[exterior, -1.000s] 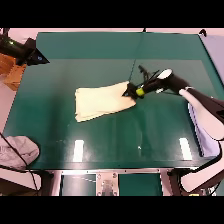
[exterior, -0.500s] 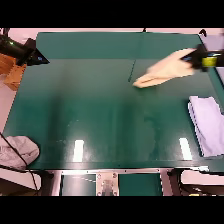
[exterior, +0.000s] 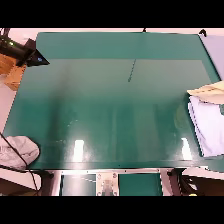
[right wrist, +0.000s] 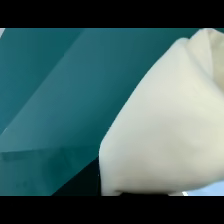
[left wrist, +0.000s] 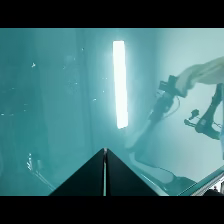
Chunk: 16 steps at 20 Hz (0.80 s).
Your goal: Fold the shirts.
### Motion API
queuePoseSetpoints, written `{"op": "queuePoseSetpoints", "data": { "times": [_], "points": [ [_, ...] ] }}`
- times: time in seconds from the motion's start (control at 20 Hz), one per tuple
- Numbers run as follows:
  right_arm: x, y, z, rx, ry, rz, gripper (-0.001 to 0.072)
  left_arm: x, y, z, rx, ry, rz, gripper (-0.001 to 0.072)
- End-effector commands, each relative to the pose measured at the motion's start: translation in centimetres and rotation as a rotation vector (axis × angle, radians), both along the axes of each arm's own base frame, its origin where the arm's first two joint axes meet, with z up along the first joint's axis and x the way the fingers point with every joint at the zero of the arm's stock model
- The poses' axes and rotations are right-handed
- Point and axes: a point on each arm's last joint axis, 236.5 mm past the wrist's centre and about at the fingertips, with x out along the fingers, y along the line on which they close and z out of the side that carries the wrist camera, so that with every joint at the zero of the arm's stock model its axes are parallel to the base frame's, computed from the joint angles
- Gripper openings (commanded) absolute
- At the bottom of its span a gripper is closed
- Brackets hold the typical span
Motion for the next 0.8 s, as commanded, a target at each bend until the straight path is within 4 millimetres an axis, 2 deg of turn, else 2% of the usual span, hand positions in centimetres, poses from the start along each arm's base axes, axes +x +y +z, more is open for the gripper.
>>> {"op": "queuePoseSetpoints", "data": {
  "times": [0.0,0.15,0.3,0.45,0.5,0.55,0.6,0.65,0.7,0.75],
  "points": [
    [-5.6,-0.5,-1.9,0.110,0.163,-0.039,0.0016,-0.1,0.0,-0.1,0.000,0.005,-0.003,0.0022],
    [-10.4,-1.3,-3.8,0.138,0.375,-0.167,0.0016,-0.3,0.0,-0.1,0.001,0.010,-0.008,0.0022],
    [-13.9,-1.5,-5.7,0.168,0.551,-0.252,0.0016,-0.3,0.0,-0.1,0.002,0.006,-0.012,0.0022],
    [-17.7,-1.1,-9.5,0.207,0.740,-0.302,0.0019,-0.3,0.0,-0.1,0.002,0.006,-0.011,0.0022],
    [-18.8,-1.0,-10.9,0.212,0.794,-0.311,0.0049,-0.3,0.0,-0.1,0.002,0.006,-0.011,0.0022],
    [-20.0,-0.8,-12.3,0.221,0.852,-0.317,0.0098,-0.3,0.0,-0.1,0.002,0.006,-0.011,0.0022],
    [-21.0,-0.4,-13.5,0.242,0.908,-0.329,0.0199,-0.3,0.0,-0.1,0.002,0.005,-0.011,0.0022],
    [-21.9,-0.2,-14.4,0.258,0.955,-0.337,0.0392,-0.3,0.0,-0.1,0.002,0.005,-0.011,0.0022],
    [-22.6,-0.3,-15.1,0.256,0.990,-0.337,0.0464,-0.3,0.0,-0.1,0.002,0.006,-0.011,0.0022],
    [-22.9,-0.6,-15.5,0.251,1.012,-0.339,0.0464,-0.3,0.0,-0.1,0.002,0.005,-0.011,0.0022]
  ]
}}
